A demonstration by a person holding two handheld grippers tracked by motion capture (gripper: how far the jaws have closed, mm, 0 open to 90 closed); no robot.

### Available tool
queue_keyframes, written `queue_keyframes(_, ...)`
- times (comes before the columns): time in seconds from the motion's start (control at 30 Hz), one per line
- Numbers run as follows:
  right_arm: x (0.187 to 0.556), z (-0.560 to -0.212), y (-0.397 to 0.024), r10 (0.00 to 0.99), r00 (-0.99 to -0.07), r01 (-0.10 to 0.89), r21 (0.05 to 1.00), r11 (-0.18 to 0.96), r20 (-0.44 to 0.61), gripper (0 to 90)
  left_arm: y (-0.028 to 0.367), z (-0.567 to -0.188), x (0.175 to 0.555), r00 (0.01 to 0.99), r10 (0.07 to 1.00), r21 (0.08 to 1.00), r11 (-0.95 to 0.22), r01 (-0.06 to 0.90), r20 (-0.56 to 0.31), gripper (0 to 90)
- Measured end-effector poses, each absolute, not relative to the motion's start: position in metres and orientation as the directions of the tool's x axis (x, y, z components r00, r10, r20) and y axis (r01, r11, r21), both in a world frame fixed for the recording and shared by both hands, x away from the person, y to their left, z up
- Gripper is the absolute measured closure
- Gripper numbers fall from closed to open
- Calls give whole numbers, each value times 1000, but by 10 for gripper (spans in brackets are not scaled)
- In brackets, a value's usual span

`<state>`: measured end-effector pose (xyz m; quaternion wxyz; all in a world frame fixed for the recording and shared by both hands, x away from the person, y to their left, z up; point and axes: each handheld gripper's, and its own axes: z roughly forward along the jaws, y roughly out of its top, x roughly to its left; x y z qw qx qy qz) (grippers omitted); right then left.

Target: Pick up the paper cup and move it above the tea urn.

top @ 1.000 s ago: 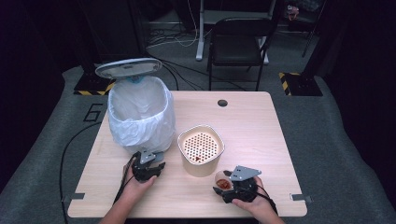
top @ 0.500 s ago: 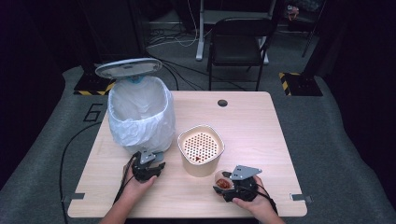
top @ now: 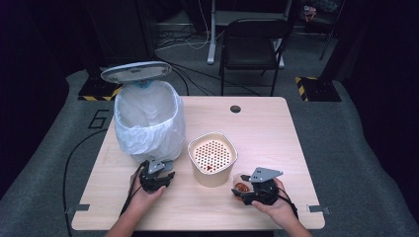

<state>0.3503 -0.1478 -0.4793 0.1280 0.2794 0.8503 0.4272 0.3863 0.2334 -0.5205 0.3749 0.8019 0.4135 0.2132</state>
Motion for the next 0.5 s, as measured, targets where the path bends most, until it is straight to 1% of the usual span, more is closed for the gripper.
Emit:
queue_keyframes(0.27,385,-466,-172,656,-754,408,798,443,22,369,234,-520,387,566,824,776,-372,509,24,483)
queue_keyframes(0.3,385,-466,-172,656,-754,408,798,443,22,369,234,-520,387,565,825,776,-371,509,24,483)
queue_keyframes(0.5,406,-456,-184,690,-723,423,806,413,26,371,235,-520,387,575,817,773,-392,498,44,483)
